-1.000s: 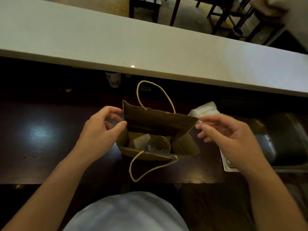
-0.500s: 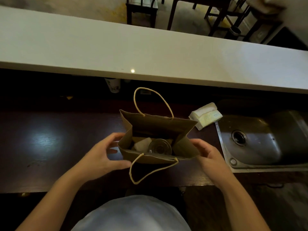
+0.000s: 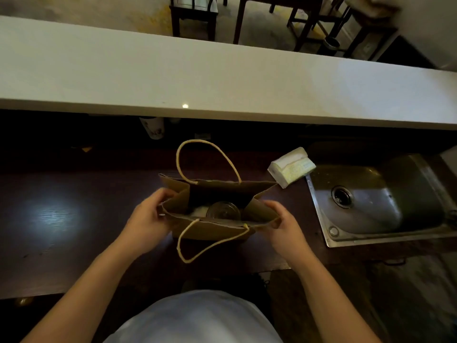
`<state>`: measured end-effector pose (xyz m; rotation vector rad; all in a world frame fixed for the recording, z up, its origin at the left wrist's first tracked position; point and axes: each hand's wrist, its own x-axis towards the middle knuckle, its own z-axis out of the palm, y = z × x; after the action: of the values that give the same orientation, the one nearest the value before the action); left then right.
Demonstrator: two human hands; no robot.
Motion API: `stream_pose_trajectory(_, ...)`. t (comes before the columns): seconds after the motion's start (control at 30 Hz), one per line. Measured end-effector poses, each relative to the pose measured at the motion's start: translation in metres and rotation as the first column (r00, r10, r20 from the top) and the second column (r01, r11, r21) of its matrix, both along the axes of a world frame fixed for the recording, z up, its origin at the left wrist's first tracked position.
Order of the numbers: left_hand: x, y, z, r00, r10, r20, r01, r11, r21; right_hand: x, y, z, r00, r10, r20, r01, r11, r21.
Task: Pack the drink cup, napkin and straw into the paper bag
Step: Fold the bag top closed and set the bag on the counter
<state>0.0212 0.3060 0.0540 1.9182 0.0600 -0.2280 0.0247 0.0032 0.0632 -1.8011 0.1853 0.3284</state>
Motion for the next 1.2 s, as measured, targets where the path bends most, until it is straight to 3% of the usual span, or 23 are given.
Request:
stream_pose_trajectory(0.13,0.001,-0.002,0.003,0.991,0.127,0.034,-0.124,0.989,-0.083,0.003,-0.002,0.003,0.999,-0.049,-0.001,0.049,0.996,0.071)
stream_pose_trajectory(0.23,0.001,-0.005,0.005,0.985,0.071,0.156,-0.076,0.997,0.025,0.006,0.001,0.002,0.992,-0.053,0.111,0.054,0.998,-0.012)
stream_pose_trajectory(0.47,-0.008,-0.006,-0.001,0.979,0.179,0.095,-0.174,0.983,-0.056,0.000,0.002,-0.013,0.958,-0.143,0.248,0.177,0.977,-0.120)
stream_pose_trajectory(0.6,-0.014,0.001,-0.005,0.977,0.019,0.211,-0.057,0.983,0.177,-0.002,-0.004,-0.009,0.973,-0.012,0.232,0.070,0.968,-0.242)
stream_pose_trajectory(0.77,-0.015,0.011,-0.004,0.973,-0.169,0.160,0.102,0.927,0.360,0.000,-0.002,-0.001,0.992,0.061,0.106,-0.038,0.978,-0.206)
stream_pose_trajectory(0.87,-0.013,0.007,-0.005,0.965,-0.221,0.139,0.137,0.883,0.448,0.000,0.003,-0.005,0.977,0.190,0.100,-0.126,0.884,-0.450)
stream_pose_trajectory(0.97,-0.009,-0.005,-0.001,0.947,-0.266,0.182,0.135,0.840,0.526,0.004,0.012,-0.005,0.967,0.215,0.140,-0.067,0.738,-0.671)
stream_pose_trajectory(1.07,-0.001,-0.016,0.003,0.944,-0.266,0.198,0.116,0.825,0.554,0.013,0.025,-0.002,0.941,0.285,0.183,-0.049,0.649,-0.759)
stream_pose_trajectory(1.2,0.011,-0.028,0.005,0.929,-0.249,0.274,0.061,0.833,0.549,0.017,0.051,0.002,0.896,0.363,0.257,-0.038,0.639,-0.768)
